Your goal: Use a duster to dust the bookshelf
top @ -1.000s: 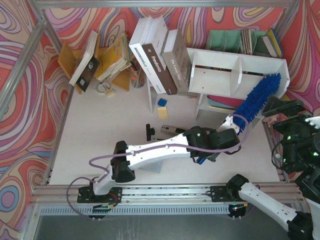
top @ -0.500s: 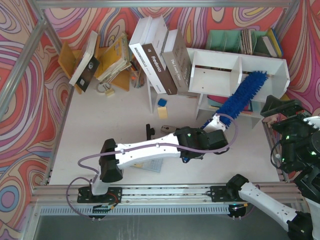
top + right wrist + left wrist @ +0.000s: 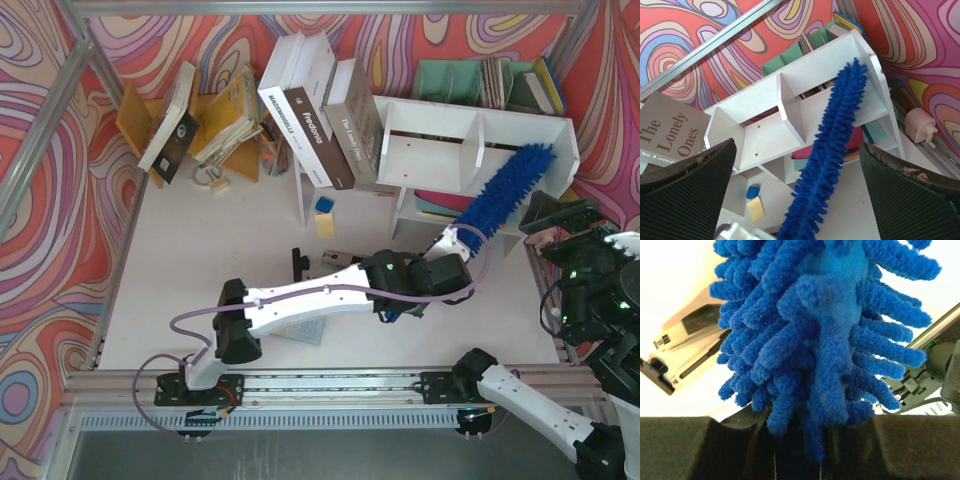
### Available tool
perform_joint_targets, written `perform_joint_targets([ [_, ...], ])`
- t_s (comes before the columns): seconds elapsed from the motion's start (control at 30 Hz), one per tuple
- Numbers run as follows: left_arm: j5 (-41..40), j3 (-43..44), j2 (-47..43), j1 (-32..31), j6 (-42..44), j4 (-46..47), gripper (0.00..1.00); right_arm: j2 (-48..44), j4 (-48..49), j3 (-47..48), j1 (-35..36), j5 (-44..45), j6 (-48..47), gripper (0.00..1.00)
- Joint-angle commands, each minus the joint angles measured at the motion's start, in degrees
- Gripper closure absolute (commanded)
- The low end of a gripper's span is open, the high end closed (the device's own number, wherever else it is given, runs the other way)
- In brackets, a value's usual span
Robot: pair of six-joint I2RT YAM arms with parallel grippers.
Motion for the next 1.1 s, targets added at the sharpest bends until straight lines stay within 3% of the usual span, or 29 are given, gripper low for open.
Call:
perform_joint_targets([
  [0.0,2.6,6.0,4.3,-2.2,3.8,-1.1,1.0,0.2,0.6,0.0,0.0,0.5,0.8,0.01],
  [0.2,2.8,5.8,2.9,-2.9,4.0,-1.7,1.0,0.2,0.6,-0.2,0.0,0.7,1.0,0.01],
  [0.67,1.9,-11.4,-10.5,-5.7,3.9,-1.9,1.0,0.2,1.3,-1.2,0.0,0.8,1.0,0.01],
  [0.93,-7.3,-17.3,-16.9,-5.6,1.7,0.2,1.0,0.3,1.2,-1.1,0.0,0.4,1.4,0.01],
  [1.07,-7.4,-16.1,-15.5,-4.4,0.8,2.3,1.0,0.6,1.1,-0.9,0.0,-0.1,1.8,0.01],
])
